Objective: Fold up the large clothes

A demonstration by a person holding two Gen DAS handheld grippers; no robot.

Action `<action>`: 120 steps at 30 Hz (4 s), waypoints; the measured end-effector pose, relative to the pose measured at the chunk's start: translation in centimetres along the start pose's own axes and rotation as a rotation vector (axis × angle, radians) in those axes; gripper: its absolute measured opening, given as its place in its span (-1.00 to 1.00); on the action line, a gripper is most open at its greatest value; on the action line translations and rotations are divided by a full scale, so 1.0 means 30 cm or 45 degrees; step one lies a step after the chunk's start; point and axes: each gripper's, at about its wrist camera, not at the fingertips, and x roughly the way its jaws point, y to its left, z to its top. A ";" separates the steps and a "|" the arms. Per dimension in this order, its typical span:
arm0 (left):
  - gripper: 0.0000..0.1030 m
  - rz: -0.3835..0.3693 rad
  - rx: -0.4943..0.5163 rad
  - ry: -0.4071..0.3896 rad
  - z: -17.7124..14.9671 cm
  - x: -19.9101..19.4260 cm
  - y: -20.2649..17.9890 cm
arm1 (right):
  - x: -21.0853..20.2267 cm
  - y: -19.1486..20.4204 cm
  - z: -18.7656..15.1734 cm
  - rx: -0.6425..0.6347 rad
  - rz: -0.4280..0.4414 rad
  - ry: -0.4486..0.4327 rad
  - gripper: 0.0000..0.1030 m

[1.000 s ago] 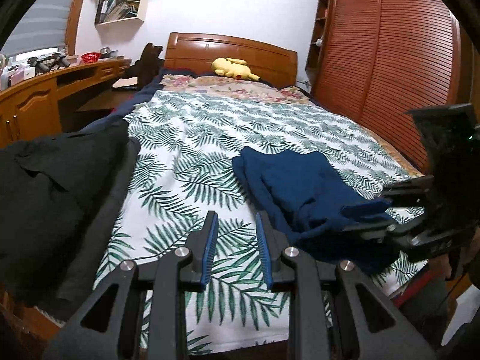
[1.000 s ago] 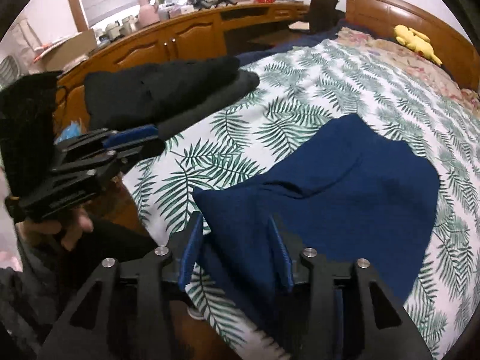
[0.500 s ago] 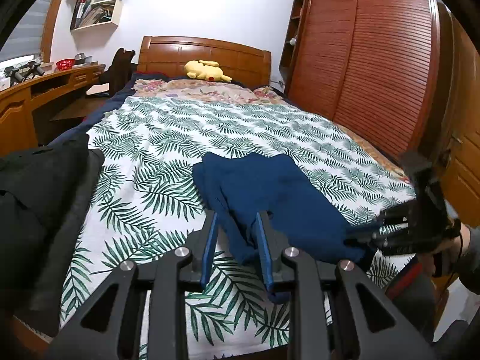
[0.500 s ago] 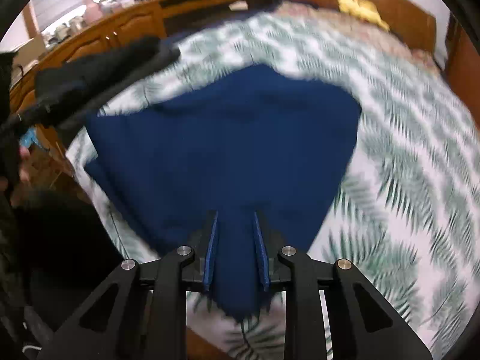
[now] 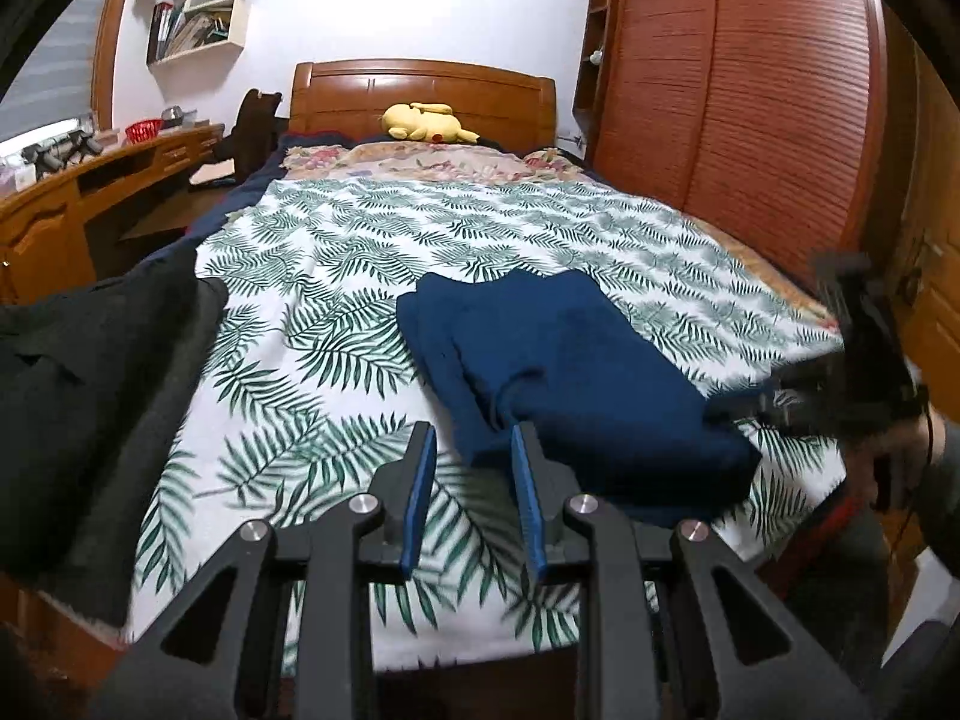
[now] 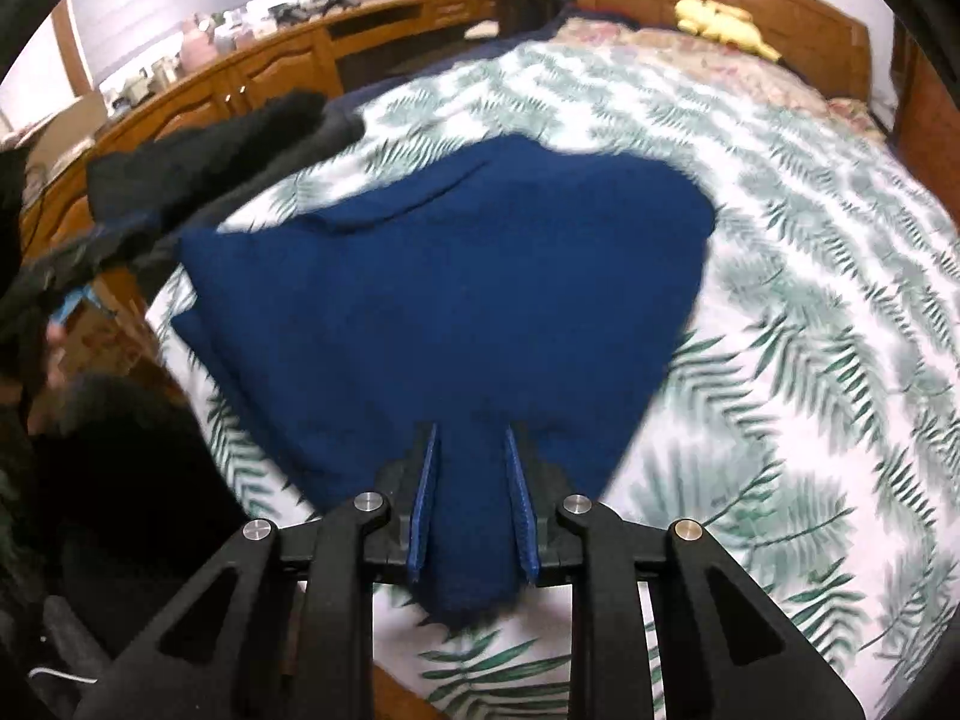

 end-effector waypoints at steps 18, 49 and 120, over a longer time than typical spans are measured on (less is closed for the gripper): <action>-0.52 0.051 -0.102 0.198 -0.043 0.128 -0.076 | 0.232 -0.356 0.292 -0.011 -0.114 -0.106 0.36; -0.38 0.120 -0.149 0.326 -0.063 0.207 -0.122 | 0.431 -0.529 0.279 0.211 0.100 -0.099 0.69; -0.90 0.739 -0.455 -0.032 -0.061 -0.619 1.182 | 0.497 1.019 0.978 -0.508 0.290 -0.246 -0.22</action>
